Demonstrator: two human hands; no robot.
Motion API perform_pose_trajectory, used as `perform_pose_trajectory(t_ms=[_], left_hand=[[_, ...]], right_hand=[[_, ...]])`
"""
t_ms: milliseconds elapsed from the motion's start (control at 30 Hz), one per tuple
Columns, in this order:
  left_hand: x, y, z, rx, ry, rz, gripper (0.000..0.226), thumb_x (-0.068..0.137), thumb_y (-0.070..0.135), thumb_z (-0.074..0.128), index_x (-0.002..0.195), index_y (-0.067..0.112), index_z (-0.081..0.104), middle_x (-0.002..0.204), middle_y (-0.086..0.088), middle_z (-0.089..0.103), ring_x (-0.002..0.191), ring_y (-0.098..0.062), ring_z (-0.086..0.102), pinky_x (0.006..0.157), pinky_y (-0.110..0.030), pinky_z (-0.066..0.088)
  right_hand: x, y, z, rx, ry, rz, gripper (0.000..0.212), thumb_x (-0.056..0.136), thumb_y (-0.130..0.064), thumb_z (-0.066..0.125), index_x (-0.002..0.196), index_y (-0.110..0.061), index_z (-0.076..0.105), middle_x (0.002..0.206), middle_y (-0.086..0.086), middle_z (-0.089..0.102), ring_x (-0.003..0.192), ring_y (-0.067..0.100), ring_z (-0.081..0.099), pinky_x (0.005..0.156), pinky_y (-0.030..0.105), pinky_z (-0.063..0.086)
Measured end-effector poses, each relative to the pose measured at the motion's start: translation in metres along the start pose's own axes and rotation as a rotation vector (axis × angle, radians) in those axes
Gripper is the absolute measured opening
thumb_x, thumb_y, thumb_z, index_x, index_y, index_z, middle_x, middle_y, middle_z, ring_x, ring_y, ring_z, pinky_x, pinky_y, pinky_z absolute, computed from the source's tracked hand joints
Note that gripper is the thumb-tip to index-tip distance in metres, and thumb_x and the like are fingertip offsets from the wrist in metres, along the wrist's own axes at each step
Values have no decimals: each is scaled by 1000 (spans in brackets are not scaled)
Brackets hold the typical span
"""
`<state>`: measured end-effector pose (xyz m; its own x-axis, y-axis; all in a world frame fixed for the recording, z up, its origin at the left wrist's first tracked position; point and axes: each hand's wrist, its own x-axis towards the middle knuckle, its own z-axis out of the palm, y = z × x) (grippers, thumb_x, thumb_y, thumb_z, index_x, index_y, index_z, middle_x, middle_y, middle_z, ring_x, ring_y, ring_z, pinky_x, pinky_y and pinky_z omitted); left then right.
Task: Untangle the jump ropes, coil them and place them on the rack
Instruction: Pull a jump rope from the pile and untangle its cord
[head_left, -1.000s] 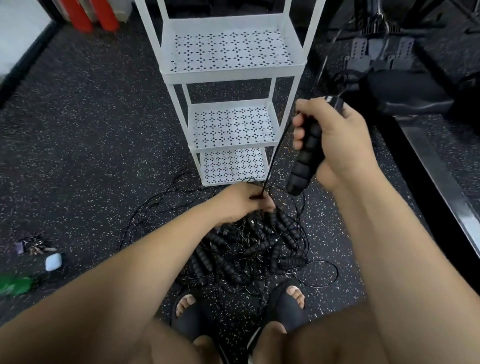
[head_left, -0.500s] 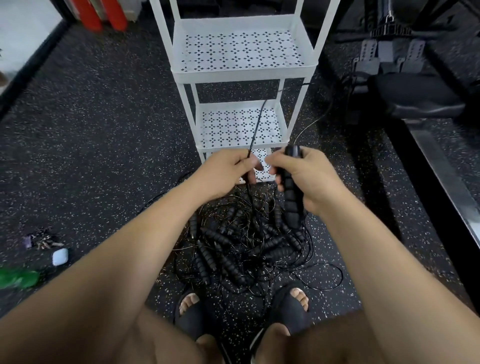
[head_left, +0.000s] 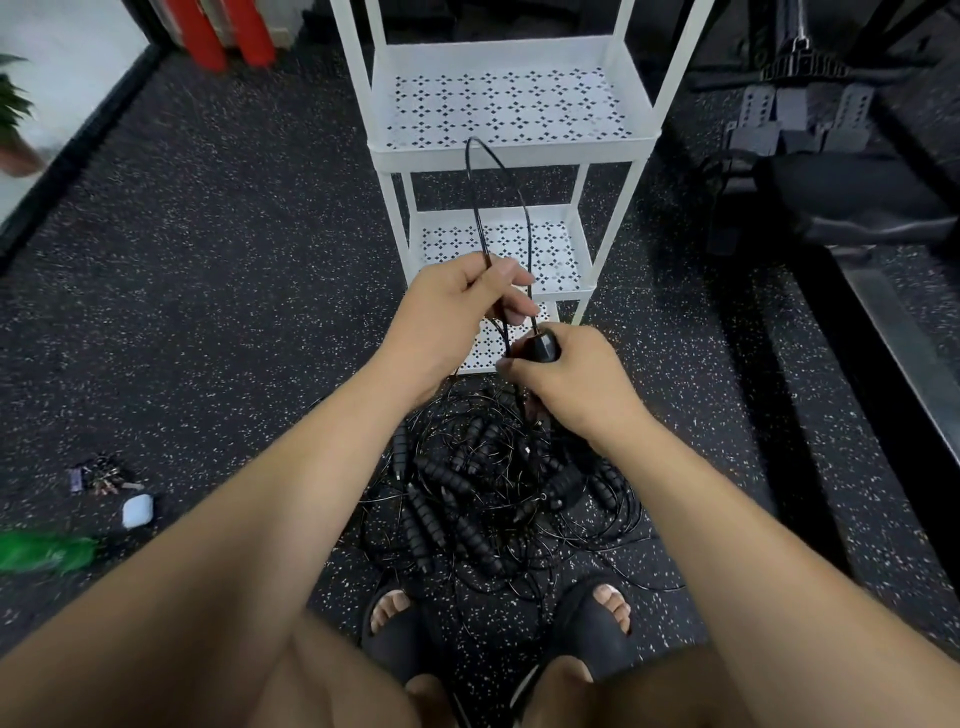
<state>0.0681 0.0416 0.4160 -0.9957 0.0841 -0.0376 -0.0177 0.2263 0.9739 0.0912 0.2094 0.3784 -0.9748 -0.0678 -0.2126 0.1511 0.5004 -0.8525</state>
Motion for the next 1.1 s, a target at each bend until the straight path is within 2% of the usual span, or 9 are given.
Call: perform_pose_trajectory(t_ms=[100, 233, 433, 567, 633, 733, 833, 967, 1100], left_hand=[[1, 1, 2, -63, -11, -39, 27, 113, 31, 53, 118, 16, 74, 103, 1, 83, 92, -15, 76, 72, -24, 49], [3, -2, 2, -47, -23, -78, 18, 106, 24, 64, 124, 22, 67, 111, 3, 79, 94, -9, 73, 76, -31, 51], [-1, -10, 3, 196, -186, -36, 26, 87, 11, 77, 105, 28, 73, 104, 7, 78, 95, -16, 71, 98, -37, 55], [-2, -6, 10, 112, -222, -36, 29, 88, 8, 74, 112, 24, 73, 105, 3, 77, 81, -5, 62, 83, -27, 52], [-2, -3, 12, 35, -211, -49, 27, 84, 23, 74, 111, 27, 73, 102, 5, 76, 79, -3, 59, 76, -25, 49], [-2, -2, 14, -12, -200, -18, 47, 75, 41, 83, 114, 27, 63, 105, -3, 78, 85, -13, 67, 92, -38, 55], [-2, -5, 12, 59, -281, 24, 37, 88, 26, 87, 118, 31, 65, 97, 1, 80, 85, -23, 68, 95, -42, 51], [-1, -7, 11, 133, -222, 72, 25, 93, 28, 84, 113, 38, 72, 78, 11, 66, 71, -6, 55, 77, -31, 42], [2, -5, 10, 218, -249, 92, 13, 96, 28, 80, 106, 36, 77, 82, 5, 70, 73, -4, 54, 75, -26, 43]], right_hand=[[3, -2, -4, -68, 55, -23, 22, 87, -29, 85, 82, -14, 70, 65, 3, 70, 59, 22, 63, 60, 36, 49], [3, -8, -15, 155, 25, 47, 13, 90, -19, 82, 88, -9, 72, 71, 15, 75, 52, 25, 63, 54, 37, 50], [0, -25, -40, 507, -1, 77, 14, 92, -11, 82, 96, -1, 73, 78, 13, 74, 57, 19, 59, 49, 29, 45], [-1, -30, -49, 610, -17, 78, 14, 91, -13, 81, 94, -5, 71, 77, 12, 72, 57, 19, 55, 50, 29, 43], [-1, -31, -51, 603, -22, 63, 15, 92, -14, 82, 95, -7, 68, 77, 13, 72, 57, 19, 55, 50, 28, 44], [-2, -31, -55, 587, -18, 61, 12, 93, -10, 78, 94, -7, 66, 76, 15, 72, 56, 19, 56, 51, 29, 43], [-3, -31, -57, 571, -30, 51, 13, 93, -9, 78, 86, -10, 67, 75, 14, 70, 56, 20, 54, 52, 31, 43], [-5, -32, -57, 563, -39, 53, 17, 92, -13, 82, 84, -14, 67, 74, 10, 67, 57, 19, 52, 52, 32, 45], [-5, -33, -56, 588, 32, 39, 18, 92, -12, 82, 84, -12, 66, 72, 9, 66, 56, 18, 52, 52, 32, 45]])
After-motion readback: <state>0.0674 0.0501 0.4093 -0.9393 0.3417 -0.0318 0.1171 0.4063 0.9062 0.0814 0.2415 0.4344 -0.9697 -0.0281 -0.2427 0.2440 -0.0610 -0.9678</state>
